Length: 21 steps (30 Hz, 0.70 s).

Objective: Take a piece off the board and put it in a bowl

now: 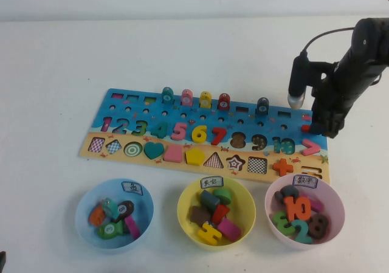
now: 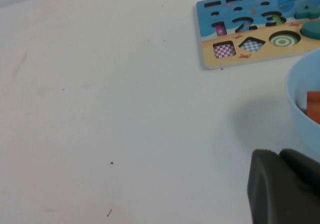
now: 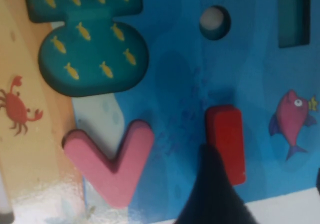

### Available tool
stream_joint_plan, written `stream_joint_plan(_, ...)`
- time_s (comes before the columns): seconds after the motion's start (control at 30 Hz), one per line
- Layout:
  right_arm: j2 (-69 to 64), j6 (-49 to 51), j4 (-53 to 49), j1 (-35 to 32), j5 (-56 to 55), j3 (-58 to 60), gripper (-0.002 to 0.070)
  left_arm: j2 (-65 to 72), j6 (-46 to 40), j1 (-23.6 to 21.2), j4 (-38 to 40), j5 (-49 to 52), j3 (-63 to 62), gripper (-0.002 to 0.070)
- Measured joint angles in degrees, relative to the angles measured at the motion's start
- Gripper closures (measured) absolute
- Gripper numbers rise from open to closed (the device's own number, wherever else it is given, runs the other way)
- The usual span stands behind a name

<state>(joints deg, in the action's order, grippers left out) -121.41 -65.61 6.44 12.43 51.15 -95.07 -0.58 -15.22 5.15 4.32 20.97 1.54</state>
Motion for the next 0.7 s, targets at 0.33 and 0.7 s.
stream_joint_plan(0.33, -1.21, 0.00, 1.91, -0.35, 1.00, -0.43, 0.0308, 0.00, 0.00, 0.00, 0.00, 0.00, 0.00, 0.0679)
stream_joint_plan(0.7, -1.50, -0.78, 3.04, -0.35, 2.91, -0.57, 0.0597, 0.00, 0.00, 0.00, 0.00, 0.00, 0.00, 0.0679)
